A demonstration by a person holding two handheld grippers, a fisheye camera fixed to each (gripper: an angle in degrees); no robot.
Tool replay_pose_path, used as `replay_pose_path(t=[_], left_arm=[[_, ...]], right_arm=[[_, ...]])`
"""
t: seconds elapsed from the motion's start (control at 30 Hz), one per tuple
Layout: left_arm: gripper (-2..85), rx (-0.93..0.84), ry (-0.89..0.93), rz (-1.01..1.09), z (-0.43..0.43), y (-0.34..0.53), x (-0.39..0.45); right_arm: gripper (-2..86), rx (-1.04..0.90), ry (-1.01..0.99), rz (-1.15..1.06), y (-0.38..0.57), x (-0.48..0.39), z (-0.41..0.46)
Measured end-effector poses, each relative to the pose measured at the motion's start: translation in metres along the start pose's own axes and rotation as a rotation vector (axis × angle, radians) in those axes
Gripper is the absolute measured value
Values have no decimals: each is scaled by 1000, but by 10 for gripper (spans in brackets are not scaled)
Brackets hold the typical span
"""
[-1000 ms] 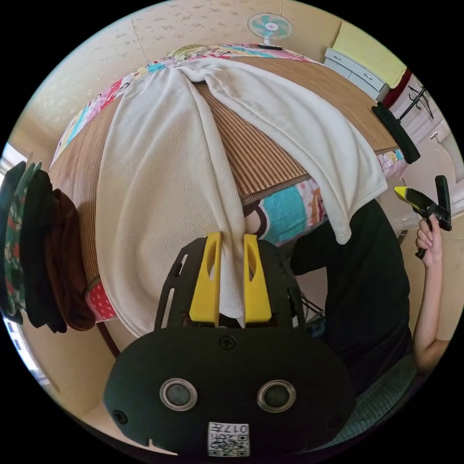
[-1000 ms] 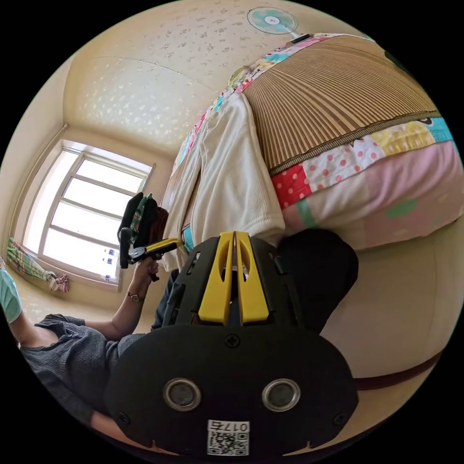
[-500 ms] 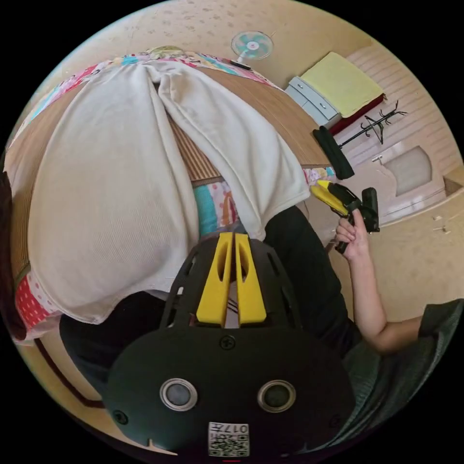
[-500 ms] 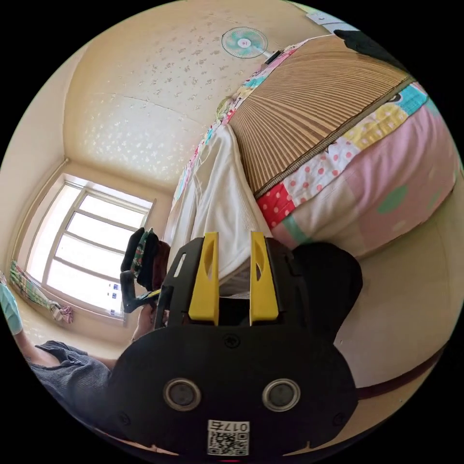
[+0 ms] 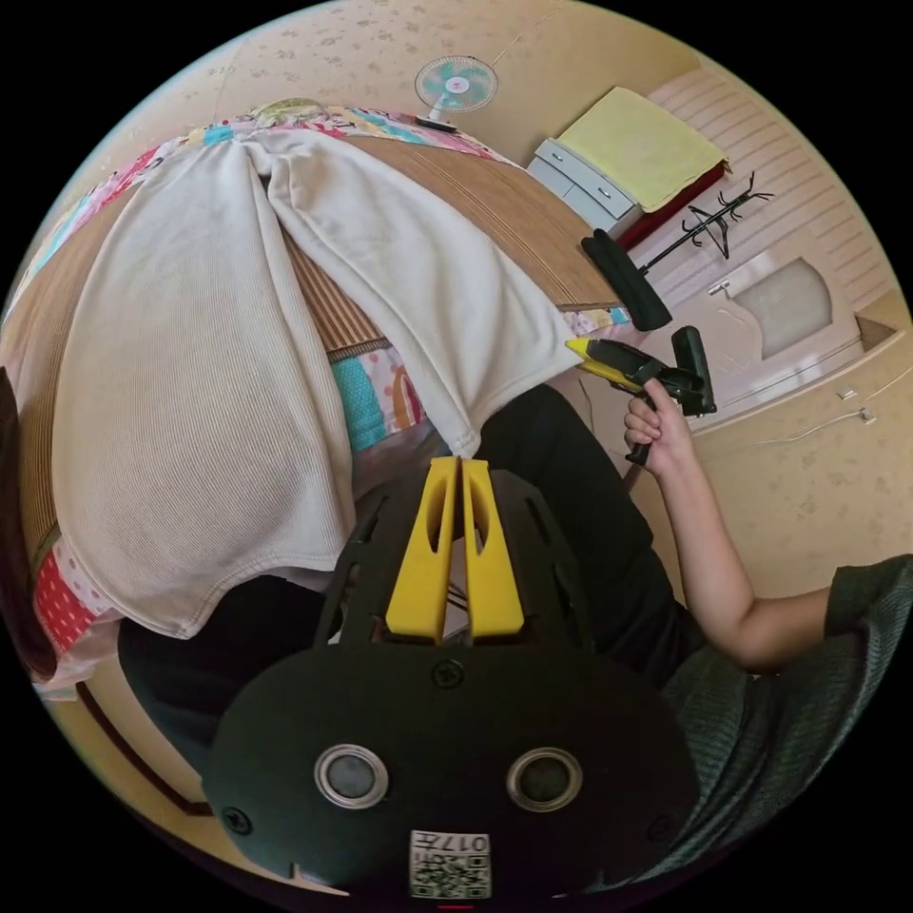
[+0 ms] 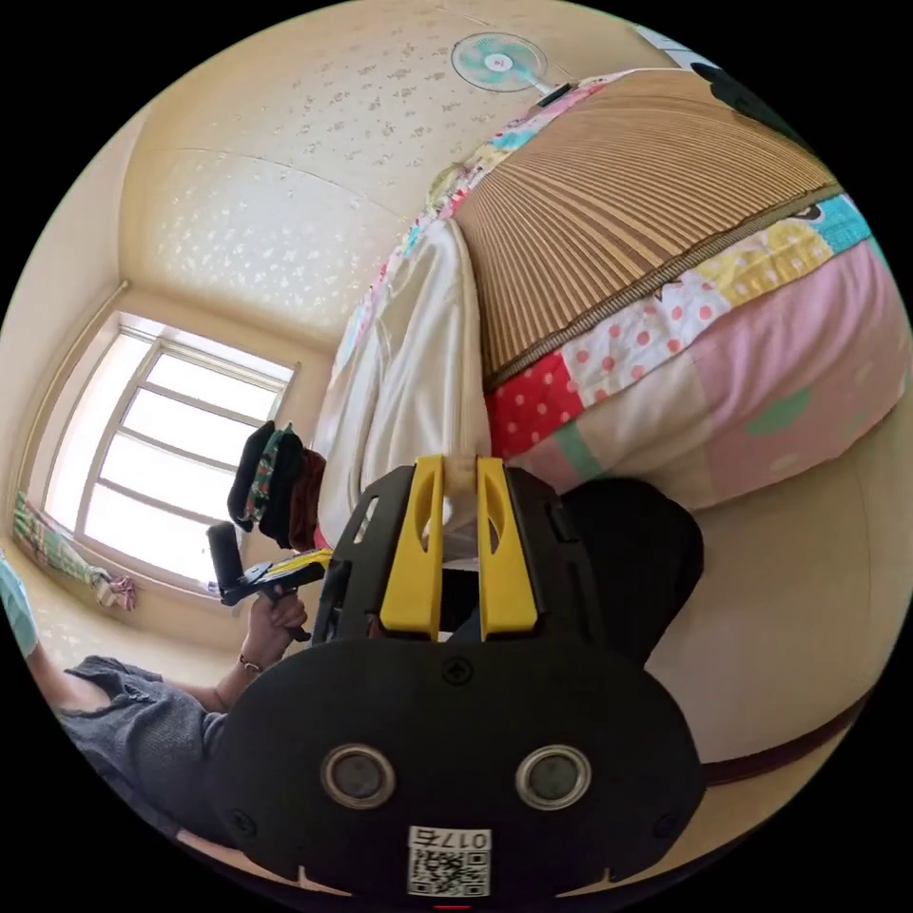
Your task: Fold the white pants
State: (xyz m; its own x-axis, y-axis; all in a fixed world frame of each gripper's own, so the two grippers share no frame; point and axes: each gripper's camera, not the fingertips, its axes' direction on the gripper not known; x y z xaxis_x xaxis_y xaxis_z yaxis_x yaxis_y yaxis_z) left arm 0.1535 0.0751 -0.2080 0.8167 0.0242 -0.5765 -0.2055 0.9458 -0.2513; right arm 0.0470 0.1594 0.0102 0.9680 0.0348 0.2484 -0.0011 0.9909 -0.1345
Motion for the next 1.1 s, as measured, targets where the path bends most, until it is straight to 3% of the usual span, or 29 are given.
replay_pose_path(t=[0.1, 0.2, 0.53, 0.6, 0.8, 0.93, 1.1], left_arm=[[0, 166, -11, -42, -32, 7, -4], [25, 235, 84, -54, -54, -4, -5], [176, 96, 263, -80, -50, -75, -17], [186, 25, 191, -146, -35, -85, -31], [75, 49, 159, -151, -20, -77, -37], [50, 140, 150, -167, -44, -64, -49], [42, 361, 209, -200, -117, -30, -111]], right_arm=[[41, 76, -125, -54, 8, -28, -30], [32, 28, -177, -122, 9, -66, -31], [26, -210, -220, -303, 42, -143, 46], [28, -252, -251, -301, 50, -139, 59], [36, -265, -330, -286, 61, -111, 46], [32, -253, -446, -221, 59, -76, 21], [11, -186, -311, -82, 61, -13, -20]])
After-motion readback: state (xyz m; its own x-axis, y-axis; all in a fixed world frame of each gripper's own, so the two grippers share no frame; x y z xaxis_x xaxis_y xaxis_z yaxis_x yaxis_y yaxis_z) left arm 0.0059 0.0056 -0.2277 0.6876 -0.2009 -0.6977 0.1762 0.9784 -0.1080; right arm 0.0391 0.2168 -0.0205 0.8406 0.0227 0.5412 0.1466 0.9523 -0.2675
